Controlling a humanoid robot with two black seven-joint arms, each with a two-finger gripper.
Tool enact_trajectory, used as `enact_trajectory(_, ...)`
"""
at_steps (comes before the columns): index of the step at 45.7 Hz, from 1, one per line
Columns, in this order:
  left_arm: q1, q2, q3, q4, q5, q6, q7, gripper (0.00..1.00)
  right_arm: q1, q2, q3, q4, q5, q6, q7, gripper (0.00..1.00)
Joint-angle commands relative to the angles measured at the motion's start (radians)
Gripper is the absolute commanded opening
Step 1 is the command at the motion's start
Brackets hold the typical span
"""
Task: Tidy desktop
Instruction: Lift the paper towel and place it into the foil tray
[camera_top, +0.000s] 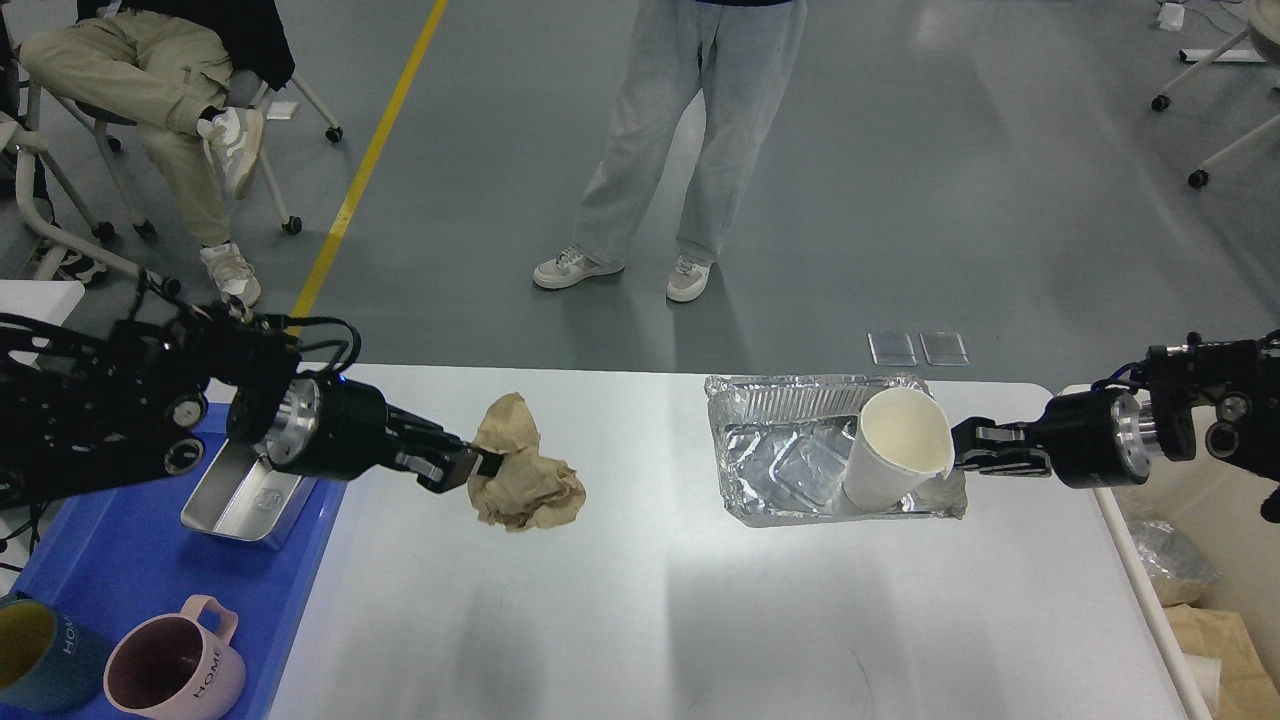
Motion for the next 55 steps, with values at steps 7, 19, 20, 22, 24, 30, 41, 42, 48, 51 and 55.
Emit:
enact_trajectory(7,-0.265,0.019,-0.037,-0.019,-0.214,-0.065,-0.043,0.0,0.009,0.004,0.0,0.001,0.002,0.002,0.0,0.0)
enact_trajectory(19,-0.34,-0.185,-0.054,0.04,-0.323,-0.07,-0.057,0.01,0.01,0.012,0.0,0.003,0.002,0.003,-0.001,0.0)
enact_trajectory(20,-0.339,-0.2,-0.054,0.048,-0.325,-0.07,-0.057,0.01,0.01,0.012,0.0,0.003,0.002,0.003,0.0,0.0)
enact_trajectory(22,-0.334,-0.235,-0.054,0.063,-0.325,-0.068,-0.057,0.01,0.01,0.012,0.0,0.004,0.002,0.003,-0.001,0.0)
enact_trajectory(24,-0.323,-0.268,-0.054,0.082,-0.325,-0.07,-0.057,0.01,0.01,0.012,0.0,0.004,0.002,0.005,0.0,0.0)
enact_trajectory(30,-0.288,-0.338,-0.054,0.126,-0.329,-0.068,-0.057,0.02,0.012,0.012,0.0,0.009,0.002,0.006,0.0,0.0)
enact_trajectory(41,-0.207,-0.413,-0.051,0.192,-0.328,-0.064,-0.052,0.02,0.018,0.01,0.0,0.01,0.003,0.008,-0.001,0.0)
enact_trajectory(42,-0.2,-0.415,-0.049,0.194,-0.328,-0.061,-0.051,0.03,0.018,0.009,0.0,0.009,0.003,0.008,-0.001,0.0)
enact_trajectory(48,-0.158,-0.436,-0.052,0.228,-0.328,-0.054,-0.051,0.04,0.02,0.009,0.0,0.01,0.003,0.009,-0.001,0.0)
enact_trajectory(51,-0.144,-0.446,-0.052,0.244,-0.328,-0.054,-0.051,0.05,0.021,0.009,0.0,0.012,0.003,0.009,0.0,0.0)
enact_trajectory(55,-0.134,-0.456,-0.054,0.263,-0.329,-0.053,-0.051,0.06,0.033,0.009,0.0,0.013,0.005,0.011,-0.001,0.0)
